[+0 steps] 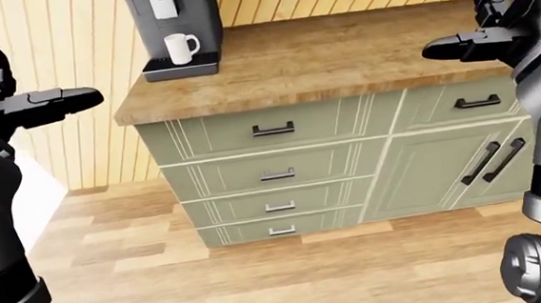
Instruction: Pick the mug from under the coffee machine dispenser and place it on the counter.
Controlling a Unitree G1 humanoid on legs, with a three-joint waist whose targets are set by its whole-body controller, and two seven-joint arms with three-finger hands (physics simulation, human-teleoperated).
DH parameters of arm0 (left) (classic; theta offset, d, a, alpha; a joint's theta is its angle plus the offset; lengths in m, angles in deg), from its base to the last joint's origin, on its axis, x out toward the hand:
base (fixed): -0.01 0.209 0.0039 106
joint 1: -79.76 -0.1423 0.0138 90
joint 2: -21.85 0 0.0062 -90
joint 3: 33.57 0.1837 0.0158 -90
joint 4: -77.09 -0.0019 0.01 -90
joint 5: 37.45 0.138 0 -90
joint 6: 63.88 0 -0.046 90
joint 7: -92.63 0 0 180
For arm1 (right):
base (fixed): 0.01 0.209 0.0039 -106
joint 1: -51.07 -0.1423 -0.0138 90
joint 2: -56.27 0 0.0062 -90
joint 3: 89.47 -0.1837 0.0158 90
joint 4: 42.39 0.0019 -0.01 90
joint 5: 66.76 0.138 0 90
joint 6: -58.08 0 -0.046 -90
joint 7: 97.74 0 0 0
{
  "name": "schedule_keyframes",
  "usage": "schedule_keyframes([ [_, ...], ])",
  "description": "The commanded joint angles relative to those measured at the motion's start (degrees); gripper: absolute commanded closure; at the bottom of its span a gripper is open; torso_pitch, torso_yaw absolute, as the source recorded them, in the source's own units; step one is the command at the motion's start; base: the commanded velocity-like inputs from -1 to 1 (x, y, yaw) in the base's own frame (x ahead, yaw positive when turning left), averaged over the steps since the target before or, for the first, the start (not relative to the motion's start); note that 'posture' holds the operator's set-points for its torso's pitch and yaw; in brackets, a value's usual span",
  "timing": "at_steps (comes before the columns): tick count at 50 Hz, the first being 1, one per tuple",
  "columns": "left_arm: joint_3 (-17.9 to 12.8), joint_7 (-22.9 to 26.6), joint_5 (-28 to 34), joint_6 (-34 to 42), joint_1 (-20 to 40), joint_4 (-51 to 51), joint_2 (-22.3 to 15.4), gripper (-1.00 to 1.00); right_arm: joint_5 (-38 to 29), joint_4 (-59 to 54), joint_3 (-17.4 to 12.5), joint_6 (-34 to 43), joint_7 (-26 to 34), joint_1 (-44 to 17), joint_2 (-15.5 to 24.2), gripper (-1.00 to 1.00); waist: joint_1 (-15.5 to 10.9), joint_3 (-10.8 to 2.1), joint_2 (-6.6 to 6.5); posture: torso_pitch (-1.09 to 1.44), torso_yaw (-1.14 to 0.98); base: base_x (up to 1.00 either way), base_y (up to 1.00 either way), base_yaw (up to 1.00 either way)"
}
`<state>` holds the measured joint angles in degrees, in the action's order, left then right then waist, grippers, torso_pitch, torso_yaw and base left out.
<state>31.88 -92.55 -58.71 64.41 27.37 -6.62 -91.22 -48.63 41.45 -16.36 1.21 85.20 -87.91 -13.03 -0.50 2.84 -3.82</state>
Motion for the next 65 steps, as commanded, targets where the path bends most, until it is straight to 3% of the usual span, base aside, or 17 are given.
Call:
schedule_keyframes([
  [1, -0.35, 0.17, -0.24, -2.13, 2.29, 2.61, -1.17, -1.00, -0.10, 3.03, -1.99, -1.81, -0.47, -2.59, 1.71, -1.00, 0.53, -1.94, 0.10, 0.00, 0.00, 0.12, 0.00, 0.00],
  [7, -0.29, 0.02, -0.52, -1.77, 2.84, 2.69, -1.52, -1.00, -0.46, 2.86, -1.95, -1.86, -0.12, -2.92, 1.91, -1.00, 0.20, -1.66, 3.78, 0.00, 0.00, 0.11, 0.00, 0.00],
  [10, -0.38, -0.07, -0.69, -1.55, 2.95, 2.82, -1.62, -1.00, -0.49, 2.86, -1.95, -1.83, -0.07, -2.96, 1.94, -1.00, 0.00, -2.72, 8.60, 0.00, 0.00, 0.09, 0.00, 0.00],
  [11, -0.41, -0.09, -0.74, -1.50, 2.89, 2.90, -1.61, -1.00, -0.49, 2.89, -1.96, -1.77, -0.08, -2.99, 1.94, -1.00, 0.39, -2.02, 5.60, 0.00, 0.00, 0.10, 0.00, 0.00],
  [13, -0.44, -0.16, -0.81, -1.45, 2.89, 2.96, -1.67, -1.00, -0.44, 2.99, -2.02, -1.61, -0.05, -3.06, 2.02, -1.00, 0.44, -2.16, 6.65, 0.00, 0.00, 0.09, 0.00, 0.00],
  [18, -0.33, -0.31, -1.12, -1.04, 3.21, 3.19, -1.84, -1.00, -0.59, 2.44, -1.94, -1.98, 0.15, -3.40, 2.26, -1.00, 0.44, -1.54, 4.12, 0.00, 0.00, 0.10, 0.00, 0.00],
  [23, -0.08, -0.55, -1.32, -0.58, 3.86, 3.34, -2.02, -1.00, -0.71, 1.43, -2.01, -2.55, 0.31, -3.73, 2.47, -1.00, 1.12, -2.26, -1.79, 0.00, 0.00, 0.09, 0.00, 0.00],
  [32, -0.04, -0.48, -1.30, -0.66, 3.85, 3.35, -2.10, -1.00, -0.73, 1.67, -2.06, -2.85, 0.60, -3.33, 2.51, -1.00, 0.34, -1.31, 2.65, 0.00, 0.00, 0.12, 0.00, 0.00],
  [36, -0.11, -0.45, -1.33, -0.66, 3.90, 3.33, -2.14, -1.00, -0.74, 1.68, -2.02, -2.86, 0.55, -3.37, 2.47, -1.00, -0.06, -2.18, 8.09, 0.00, 0.00, 0.13, 0.00, 0.00],
  [37, -0.17, -0.48, -1.33, -0.66, 3.77, 3.41, -2.11, -1.00, -0.72, 1.81, -2.06, -2.77, 0.54, -3.31, 2.49, -1.00, 0.41, -1.62, 5.74, 0.00, 0.00, 0.12, 0.00, 0.00],
  [45, -0.28, -0.67, -1.52, -0.35, 3.87, 3.61, -2.27, -1.00, -0.61, 1.64, -2.10, -2.72, 0.68, -3.62, 2.77, -1.00, 0.61, -0.90, 3.28, 0.00, 0.00, 0.13, 0.00, 0.00],
  [49, -0.27, -0.70, -1.60, -0.33, 3.81, 3.61, -2.31, -1.00, -0.59, 1.63, -2.10, -2.68, 0.73, -3.62, 2.82, -1.00, 1.20, -2.07, -2.46, 0.00, 0.00, 0.14, 0.00, 0.00],
  [50, -0.26, -0.72, -1.60, -0.34, 3.81, 3.59, -2.30, -1.00, -0.59, 1.60, -2.12, -2.66, 0.75, -3.64, 2.87, -1.00, 0.75, -1.55, 0.13, 0.00, 0.00, 0.13, 0.00, 0.00],
  [58, -0.25, -0.84, -1.66, -0.29, 3.98, 3.49, -2.34, -1.00, -0.66, 1.40, -1.88, -2.58, 0.86, -4.18, 3.06, -1.00, 0.27, -1.22, 2.74, 0.00, 0.00, 0.14, 0.00, 0.00],
  [62, -0.16, -0.85, -1.69, -0.33, 4.11, 3.40, -2.34, -1.00, -0.67, 1.40, -1.89, -2.57, 0.96, -4.27, 3.01, -1.00, -0.15, -2.11, 8.59, 0.00, 0.00, 0.16, 0.00, 0.00],
  [63, -0.13, -0.81, -1.66, -0.40, 4.02, 3.42, -2.33, -1.00, -0.67, 1.51, -1.95, -2.57, 0.96, -4.09, 2.98, -1.00, 0.33, -1.46, 5.79, 0.00, 0.00, 0.16, 0.00, 0.00],
  [65, -0.18, -0.79, -1.67, -0.40, 4.07, 3.38, -2.40, -1.00, -0.65, 1.58, -2.02, -2.55, 0.94, -4.05, 2.97, -1.00, 0.34, -1.58, 6.79, 0.00, 0.00, 0.16, 0.00, 0.00],
])
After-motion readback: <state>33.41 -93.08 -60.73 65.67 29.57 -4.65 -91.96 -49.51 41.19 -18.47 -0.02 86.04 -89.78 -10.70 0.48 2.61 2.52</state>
